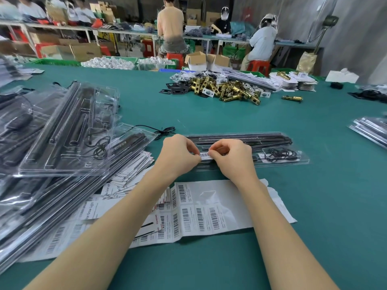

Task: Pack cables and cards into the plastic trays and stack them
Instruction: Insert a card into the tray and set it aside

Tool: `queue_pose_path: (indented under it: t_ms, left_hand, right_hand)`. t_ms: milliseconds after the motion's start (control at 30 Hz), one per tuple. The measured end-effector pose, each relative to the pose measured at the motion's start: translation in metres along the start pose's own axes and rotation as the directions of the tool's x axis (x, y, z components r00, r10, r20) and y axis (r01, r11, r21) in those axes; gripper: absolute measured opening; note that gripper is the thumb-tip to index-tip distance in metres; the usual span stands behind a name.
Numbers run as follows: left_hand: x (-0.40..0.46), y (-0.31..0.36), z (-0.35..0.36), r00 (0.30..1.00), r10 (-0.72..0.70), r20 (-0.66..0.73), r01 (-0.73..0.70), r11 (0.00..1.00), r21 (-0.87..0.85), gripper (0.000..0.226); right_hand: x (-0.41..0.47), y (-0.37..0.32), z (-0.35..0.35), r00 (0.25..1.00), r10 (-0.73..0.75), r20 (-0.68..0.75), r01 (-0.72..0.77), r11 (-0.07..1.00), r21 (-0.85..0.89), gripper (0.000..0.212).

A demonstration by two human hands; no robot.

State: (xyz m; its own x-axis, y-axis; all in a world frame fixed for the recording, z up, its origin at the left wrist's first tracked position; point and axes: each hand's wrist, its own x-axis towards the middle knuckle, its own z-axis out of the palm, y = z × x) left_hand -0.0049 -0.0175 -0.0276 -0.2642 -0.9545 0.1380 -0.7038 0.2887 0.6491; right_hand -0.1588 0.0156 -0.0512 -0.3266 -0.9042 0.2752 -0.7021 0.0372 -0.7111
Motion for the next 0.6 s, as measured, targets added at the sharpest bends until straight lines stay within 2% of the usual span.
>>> queue_pose_path:
  t_ms: [167,333,400,500,600]
  left_hand:
    - [0.0,0.001,0.001,1.0,0.018,0.016,-0.019,0.999,0.043,0.012]
    - [-0.007,0.008,-0.005,0.993,0.074,0.094,-0.098,0.955,0.28,0.025]
    - [-0.012,0.011,-0.012,0.985,0.092,0.149,-0.151,0.873,0.463,0.029]
    - [-0.022,0.017,-0.009,0.968,0.137,0.212,-0.247,0.688,0.682,0.031]
    - [-0.026,0.02,-0.004,0.932,0.253,0.259,-0.362,0.601,0.713,0.028]
  right_hand:
    - [-0.001,0.0,0.004,0.999,-0.026,-0.02,0.024,0.997,-0.079,0.007]
    - [-0.004,-0.002,0.007,0.997,-0.022,-0.07,0.017,0.997,-0.081,0.004]
    - [-0.004,-0.002,0.006,0.996,0.008,-0.091,-0.012,0.999,-0.049,0.004]
    - [-0.009,0.0,0.007,0.993,-0.025,-0.114,0.018,0.998,-0.064,0.005]
    - [-0.017,0.0,0.006,0.982,-0.141,-0.127,0.128,0.986,-0.104,0.021]
